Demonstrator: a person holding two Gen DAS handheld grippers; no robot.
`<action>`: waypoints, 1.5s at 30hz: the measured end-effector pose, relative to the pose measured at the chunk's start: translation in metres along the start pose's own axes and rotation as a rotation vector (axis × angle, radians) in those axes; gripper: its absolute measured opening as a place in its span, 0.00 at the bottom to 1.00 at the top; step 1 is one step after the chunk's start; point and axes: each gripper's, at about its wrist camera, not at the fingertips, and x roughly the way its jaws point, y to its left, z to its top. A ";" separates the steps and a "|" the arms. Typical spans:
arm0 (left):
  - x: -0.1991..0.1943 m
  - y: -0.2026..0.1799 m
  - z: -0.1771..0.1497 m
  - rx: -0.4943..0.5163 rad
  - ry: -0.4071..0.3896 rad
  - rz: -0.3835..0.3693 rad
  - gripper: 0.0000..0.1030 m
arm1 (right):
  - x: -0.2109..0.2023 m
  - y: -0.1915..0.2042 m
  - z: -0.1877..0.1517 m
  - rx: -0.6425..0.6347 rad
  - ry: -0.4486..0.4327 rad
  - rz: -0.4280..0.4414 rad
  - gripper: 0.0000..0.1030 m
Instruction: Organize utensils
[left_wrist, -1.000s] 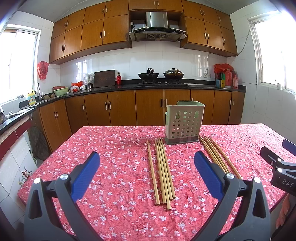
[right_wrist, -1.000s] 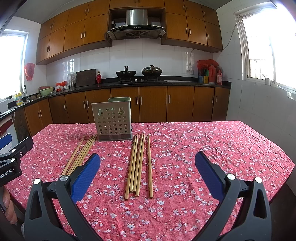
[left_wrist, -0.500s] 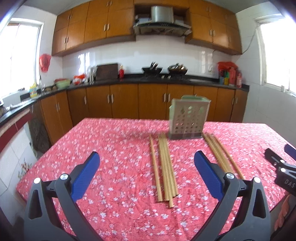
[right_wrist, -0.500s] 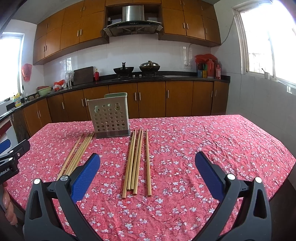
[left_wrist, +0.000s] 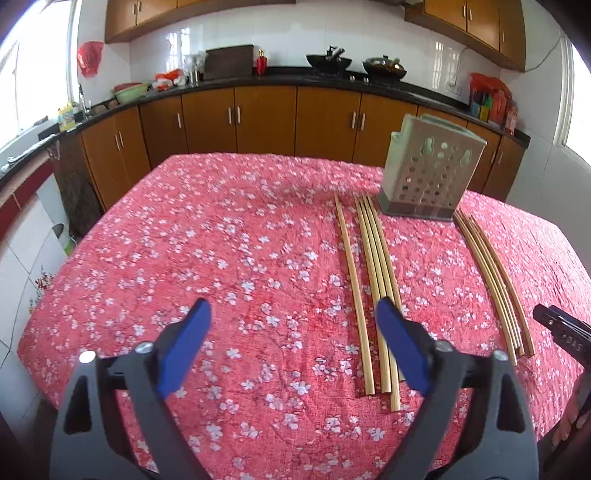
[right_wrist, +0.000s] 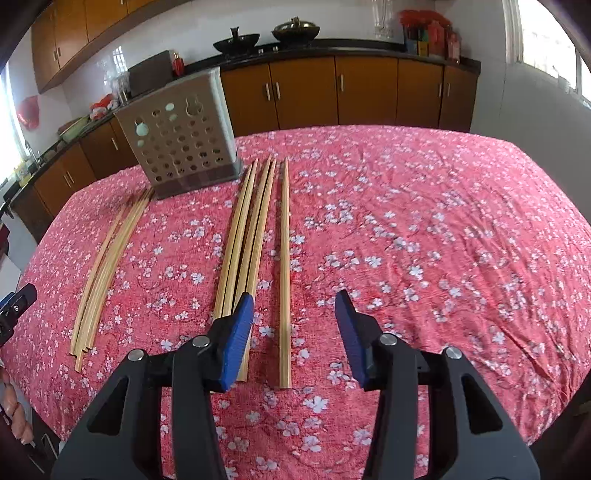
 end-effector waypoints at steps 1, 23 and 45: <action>0.004 -0.001 0.000 0.002 0.014 -0.008 0.74 | 0.007 0.002 -0.001 -0.001 0.022 -0.002 0.37; 0.062 -0.037 0.001 0.148 0.197 -0.102 0.11 | 0.031 0.000 0.002 -0.024 0.051 -0.030 0.14; 0.110 0.022 0.050 0.072 0.136 -0.051 0.10 | 0.083 -0.053 0.067 0.060 0.015 -0.125 0.10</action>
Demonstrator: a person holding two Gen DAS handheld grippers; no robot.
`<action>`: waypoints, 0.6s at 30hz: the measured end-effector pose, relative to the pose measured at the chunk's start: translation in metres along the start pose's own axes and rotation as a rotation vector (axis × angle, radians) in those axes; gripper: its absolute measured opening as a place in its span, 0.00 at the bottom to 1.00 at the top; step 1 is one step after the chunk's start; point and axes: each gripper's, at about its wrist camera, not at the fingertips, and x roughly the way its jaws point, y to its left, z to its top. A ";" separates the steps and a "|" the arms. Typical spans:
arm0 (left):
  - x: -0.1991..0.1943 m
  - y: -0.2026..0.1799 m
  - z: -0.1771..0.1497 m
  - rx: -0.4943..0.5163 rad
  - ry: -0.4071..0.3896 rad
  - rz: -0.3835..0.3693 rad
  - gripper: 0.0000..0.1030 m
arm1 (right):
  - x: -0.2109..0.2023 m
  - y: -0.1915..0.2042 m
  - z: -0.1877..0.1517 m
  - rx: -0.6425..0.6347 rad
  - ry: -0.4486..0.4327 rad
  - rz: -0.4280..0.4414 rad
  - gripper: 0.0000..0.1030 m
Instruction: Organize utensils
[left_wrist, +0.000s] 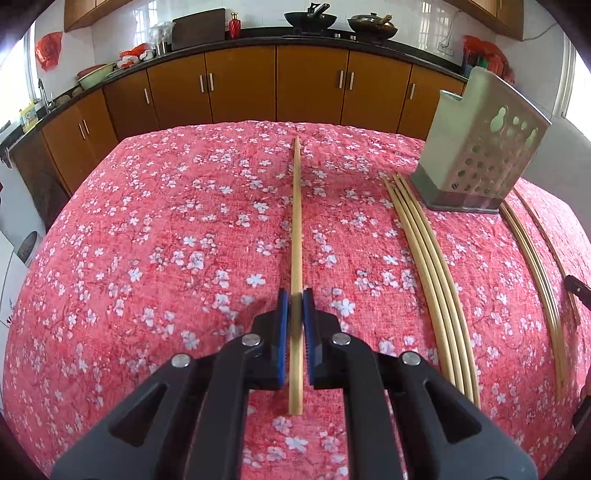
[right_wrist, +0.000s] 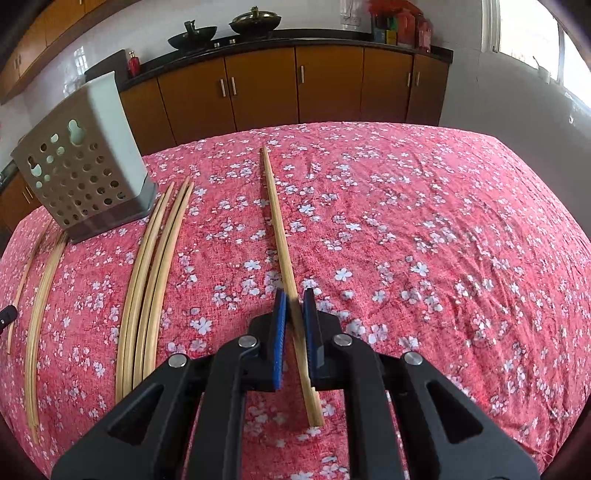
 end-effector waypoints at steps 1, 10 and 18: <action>-0.002 0.002 -0.003 0.004 0.001 -0.003 0.10 | -0.003 -0.001 -0.003 -0.002 -0.001 0.001 0.10; -0.011 0.000 -0.011 0.012 0.005 0.004 0.10 | -0.011 -0.001 -0.013 -0.003 -0.007 0.005 0.10; -0.012 0.003 -0.013 0.012 0.004 0.005 0.09 | -0.011 -0.002 -0.013 0.002 -0.008 0.015 0.10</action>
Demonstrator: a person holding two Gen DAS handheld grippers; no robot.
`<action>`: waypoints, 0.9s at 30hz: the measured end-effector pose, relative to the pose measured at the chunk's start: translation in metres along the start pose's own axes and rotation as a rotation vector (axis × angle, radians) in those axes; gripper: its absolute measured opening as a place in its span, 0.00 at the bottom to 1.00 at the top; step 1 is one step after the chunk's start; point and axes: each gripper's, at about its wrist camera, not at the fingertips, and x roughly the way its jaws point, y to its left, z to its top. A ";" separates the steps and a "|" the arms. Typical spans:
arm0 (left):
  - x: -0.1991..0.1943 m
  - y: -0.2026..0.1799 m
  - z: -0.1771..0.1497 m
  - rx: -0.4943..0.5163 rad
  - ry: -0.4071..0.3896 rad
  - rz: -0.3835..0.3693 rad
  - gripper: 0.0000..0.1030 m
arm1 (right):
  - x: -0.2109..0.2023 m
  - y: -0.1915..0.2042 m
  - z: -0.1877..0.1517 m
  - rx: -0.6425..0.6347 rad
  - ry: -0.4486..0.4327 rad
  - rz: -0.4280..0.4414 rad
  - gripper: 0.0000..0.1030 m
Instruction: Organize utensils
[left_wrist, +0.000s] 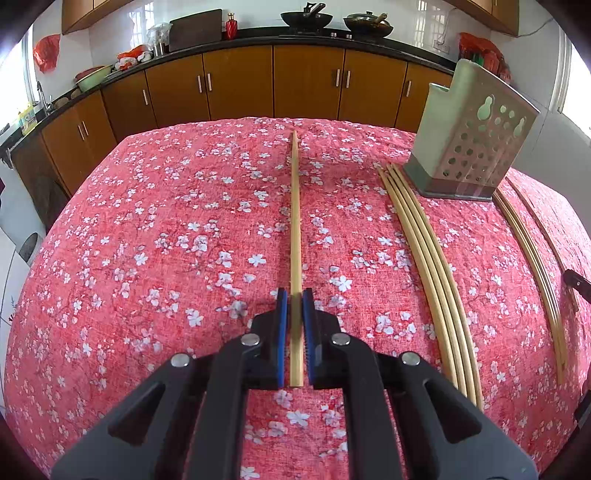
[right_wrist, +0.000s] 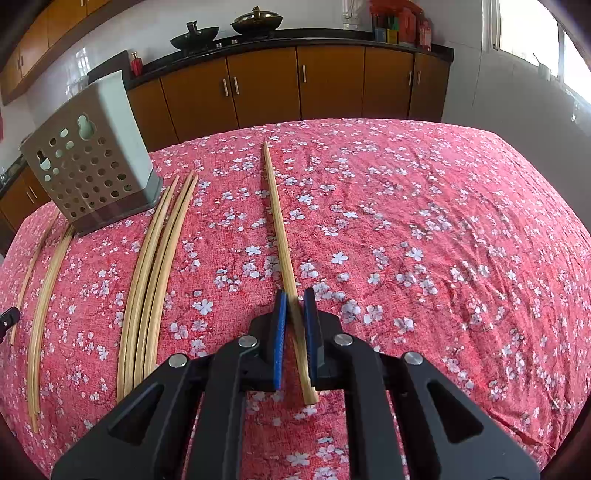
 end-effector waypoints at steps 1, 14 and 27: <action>0.000 0.000 -0.001 0.001 -0.001 0.001 0.09 | 0.000 0.000 0.001 -0.003 0.000 0.001 0.10; -0.086 0.001 0.045 -0.013 -0.227 -0.017 0.08 | -0.096 -0.006 0.045 -0.013 -0.291 0.060 0.07; -0.093 0.001 0.031 -0.038 -0.240 -0.025 0.08 | -0.038 -0.032 0.008 0.022 -0.080 0.003 0.45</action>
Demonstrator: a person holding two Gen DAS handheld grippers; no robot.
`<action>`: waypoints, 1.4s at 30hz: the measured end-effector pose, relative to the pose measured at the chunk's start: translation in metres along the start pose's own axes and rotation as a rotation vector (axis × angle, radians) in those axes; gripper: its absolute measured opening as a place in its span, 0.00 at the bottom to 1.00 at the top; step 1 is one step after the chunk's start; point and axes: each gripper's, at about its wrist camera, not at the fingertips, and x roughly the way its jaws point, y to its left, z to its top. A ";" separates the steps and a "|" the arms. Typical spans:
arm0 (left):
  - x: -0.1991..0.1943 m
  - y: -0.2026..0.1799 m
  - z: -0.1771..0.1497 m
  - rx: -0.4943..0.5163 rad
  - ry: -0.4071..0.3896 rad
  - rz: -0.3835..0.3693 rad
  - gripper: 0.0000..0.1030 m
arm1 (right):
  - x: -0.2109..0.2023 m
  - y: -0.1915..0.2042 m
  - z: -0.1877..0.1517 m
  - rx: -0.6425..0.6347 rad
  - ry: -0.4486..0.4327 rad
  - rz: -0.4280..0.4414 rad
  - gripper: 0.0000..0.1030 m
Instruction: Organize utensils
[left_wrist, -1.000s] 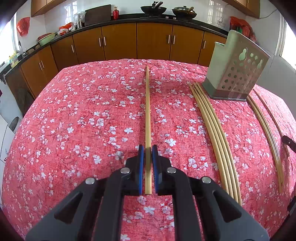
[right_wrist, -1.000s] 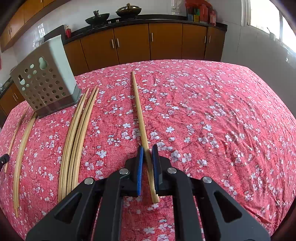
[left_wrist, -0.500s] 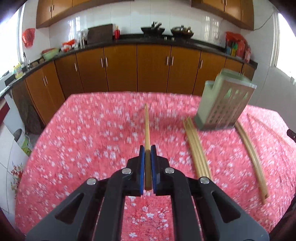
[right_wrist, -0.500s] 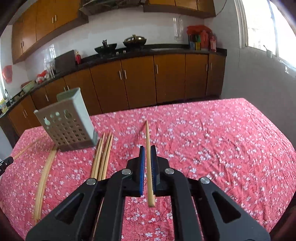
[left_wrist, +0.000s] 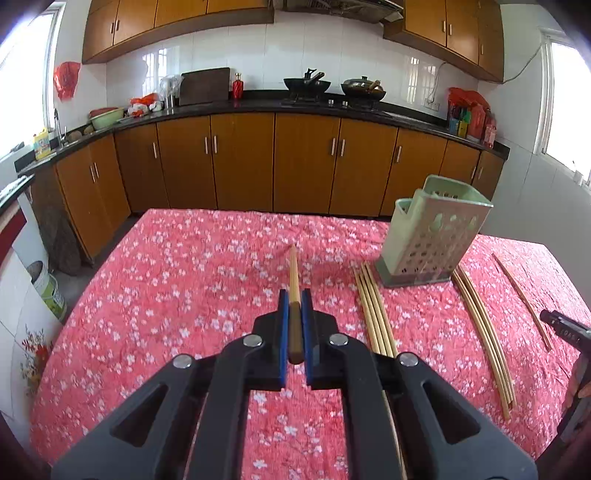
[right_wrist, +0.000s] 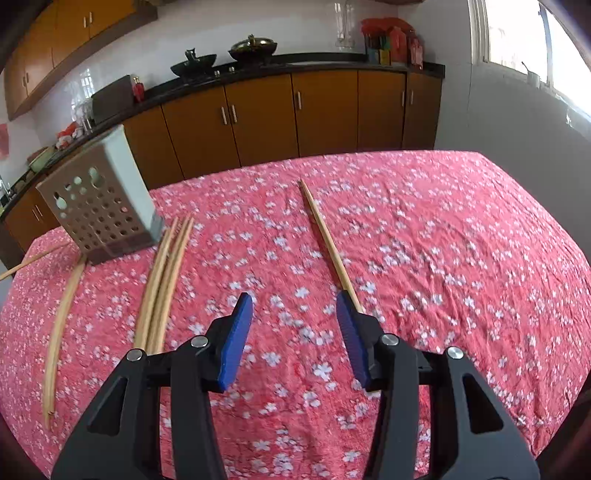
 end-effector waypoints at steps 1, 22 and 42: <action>0.001 0.001 -0.004 -0.007 0.006 -0.003 0.08 | 0.002 -0.003 -0.005 0.003 0.006 -0.011 0.45; 0.014 0.005 -0.034 -0.049 0.075 -0.019 0.08 | 0.012 0.002 -0.026 -0.048 0.092 0.072 0.08; 0.039 -0.004 -0.056 0.002 0.166 0.003 0.26 | 0.010 0.004 -0.027 -0.063 0.097 0.071 0.08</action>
